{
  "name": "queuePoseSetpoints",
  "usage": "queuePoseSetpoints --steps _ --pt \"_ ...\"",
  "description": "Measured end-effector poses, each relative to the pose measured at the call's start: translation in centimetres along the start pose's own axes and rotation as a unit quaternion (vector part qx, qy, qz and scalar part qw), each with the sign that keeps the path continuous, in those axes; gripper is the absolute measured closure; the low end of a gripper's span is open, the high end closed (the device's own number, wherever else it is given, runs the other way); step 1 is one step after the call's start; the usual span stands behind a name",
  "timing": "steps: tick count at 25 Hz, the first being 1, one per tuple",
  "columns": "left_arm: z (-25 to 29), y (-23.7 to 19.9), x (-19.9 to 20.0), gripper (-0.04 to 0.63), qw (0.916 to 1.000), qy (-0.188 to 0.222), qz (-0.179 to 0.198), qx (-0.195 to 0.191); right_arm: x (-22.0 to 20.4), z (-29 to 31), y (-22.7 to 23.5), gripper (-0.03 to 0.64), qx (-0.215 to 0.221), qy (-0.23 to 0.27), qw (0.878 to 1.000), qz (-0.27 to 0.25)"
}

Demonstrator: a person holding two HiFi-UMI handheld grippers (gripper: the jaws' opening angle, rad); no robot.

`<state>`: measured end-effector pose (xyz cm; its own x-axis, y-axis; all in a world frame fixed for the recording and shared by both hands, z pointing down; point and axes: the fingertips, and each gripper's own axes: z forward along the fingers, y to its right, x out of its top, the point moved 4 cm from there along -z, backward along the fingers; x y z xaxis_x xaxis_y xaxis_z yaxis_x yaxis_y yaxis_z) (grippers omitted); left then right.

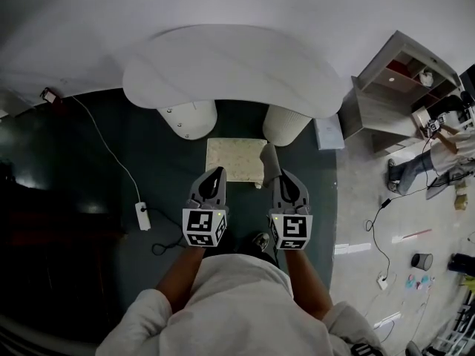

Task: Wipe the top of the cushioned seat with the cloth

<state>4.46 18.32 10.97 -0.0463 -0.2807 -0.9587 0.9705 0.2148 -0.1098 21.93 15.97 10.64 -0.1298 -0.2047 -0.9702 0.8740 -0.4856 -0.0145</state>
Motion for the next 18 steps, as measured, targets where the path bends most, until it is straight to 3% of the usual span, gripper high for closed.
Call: queuePoseSetpoints --steps 18 --pt "-0.6 6.2 0.5 0.581 0.9994 0.022 0.024 -0.014 0.7 -3.4 1.7 0.603 0.008 0.03 0.999 0.008"
